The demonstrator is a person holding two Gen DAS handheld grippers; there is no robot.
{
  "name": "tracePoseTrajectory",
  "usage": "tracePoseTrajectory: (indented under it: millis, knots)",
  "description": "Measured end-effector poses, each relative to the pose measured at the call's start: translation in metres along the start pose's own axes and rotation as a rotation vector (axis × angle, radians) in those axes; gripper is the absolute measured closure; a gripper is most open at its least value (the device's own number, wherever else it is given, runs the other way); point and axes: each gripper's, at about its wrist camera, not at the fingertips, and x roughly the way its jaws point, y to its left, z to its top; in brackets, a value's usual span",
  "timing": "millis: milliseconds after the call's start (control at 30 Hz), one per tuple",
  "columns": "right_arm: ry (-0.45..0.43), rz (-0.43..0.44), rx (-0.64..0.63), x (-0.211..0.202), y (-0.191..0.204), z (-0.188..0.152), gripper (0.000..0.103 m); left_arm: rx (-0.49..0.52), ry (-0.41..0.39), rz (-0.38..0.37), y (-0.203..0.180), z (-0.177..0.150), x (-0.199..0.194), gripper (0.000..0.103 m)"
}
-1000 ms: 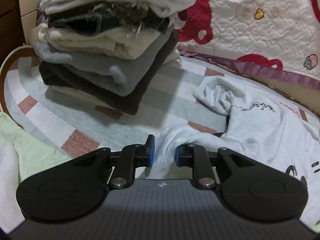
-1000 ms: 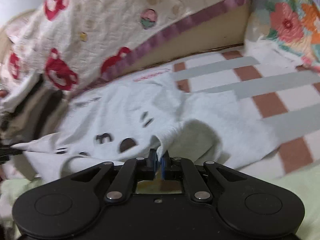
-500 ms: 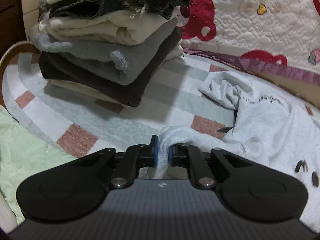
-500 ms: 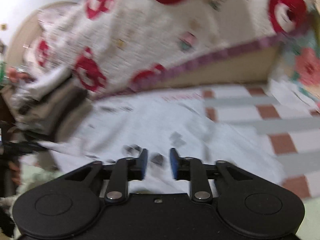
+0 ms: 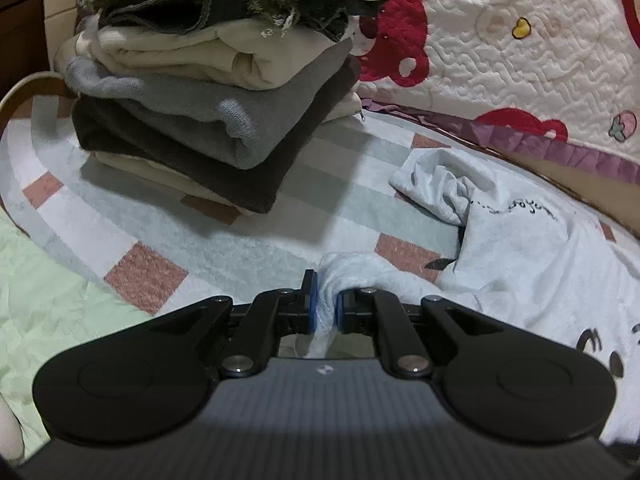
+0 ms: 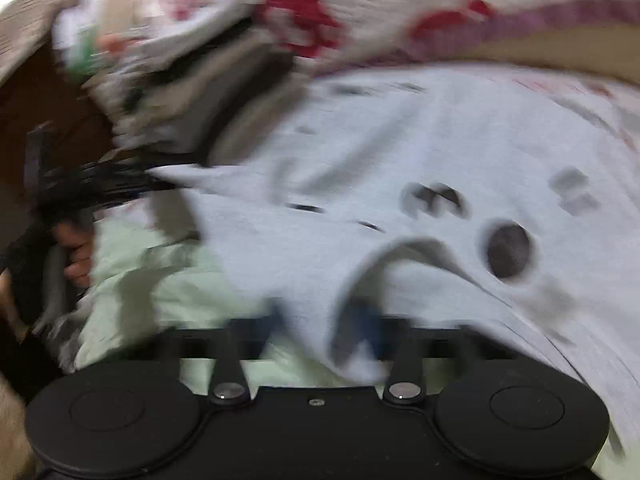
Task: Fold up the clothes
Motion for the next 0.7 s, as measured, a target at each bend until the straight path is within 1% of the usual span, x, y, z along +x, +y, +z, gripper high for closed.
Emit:
tracePoseTrajectory:
  millis: [100, 167, 233, 333, 367, 433, 500, 533, 567, 600, 633, 667, 700]
  knots:
    - [0.0, 0.096, -0.017, -0.007, 0.014, 0.009, 0.098, 0.016, 0.022, 0.03, 0.0, -0.006, 0.004, 0.094]
    - [-0.028, 0.192, -0.028, -0.023, 0.03, 0.018, 0.098, 0.016, 0.03, 0.036, 0.001, -0.006, 0.002, 0.094]
    - [-0.033, 0.23, -0.033, -0.036, 0.042, 0.025, 0.098, 0.009, 0.035, 0.038, 0.003, 0.0, -0.003, 0.094]
    - [-0.051, 0.273, 0.022, -0.058, 0.042, 0.037, 0.098, 0.022, 0.022, 0.027, 0.001, 0.014, -0.02, 0.094]
    - [-0.061, 0.299, 0.063, -0.068, 0.038, 0.041, 0.098, 0.034, 0.019, 0.022, 0.0, 0.021, -0.029, 0.093]
    - [-0.088, 0.336, 0.124, -0.084, 0.03, 0.047, 0.098, 0.063, 0.025, 0.003, 0.0, 0.03, -0.043, 0.088]
    - [-0.112, 0.365, 0.191, -0.095, 0.023, 0.048, 0.098, 0.095, 0.047, -0.039, 0.003, 0.032, -0.053, 0.082]
    - [-0.123, 0.349, 0.196, -0.099, 0.021, 0.044, 0.098, 0.108, 0.068, -0.063, 0.006, 0.029, -0.053, 0.08]
    - [-0.133, 0.33, 0.198, -0.103, 0.018, 0.04, 0.098, 0.102, 0.097, -0.063, 0.011, 0.023, -0.046, 0.072]
    - [-0.125, 0.292, 0.178, -0.101, 0.018, 0.033, 0.098, 0.095, 0.126, -0.059, 0.018, 0.017, -0.039, 0.064]
    - [-0.115, 0.253, 0.157, -0.099, 0.018, 0.026, 0.098, 0.069, 0.165, -0.025, 0.026, 0.01, -0.029, 0.064]
    - [-0.092, 0.213, 0.159, -0.092, 0.016, 0.018, 0.098, 0.04, 0.195, 0.025, 0.034, 0.002, -0.019, 0.066]
    - [-0.067, 0.174, 0.162, -0.085, 0.013, 0.009, 0.098, 0.012, 0.2, 0.067, 0.041, -0.005, -0.013, 0.066]
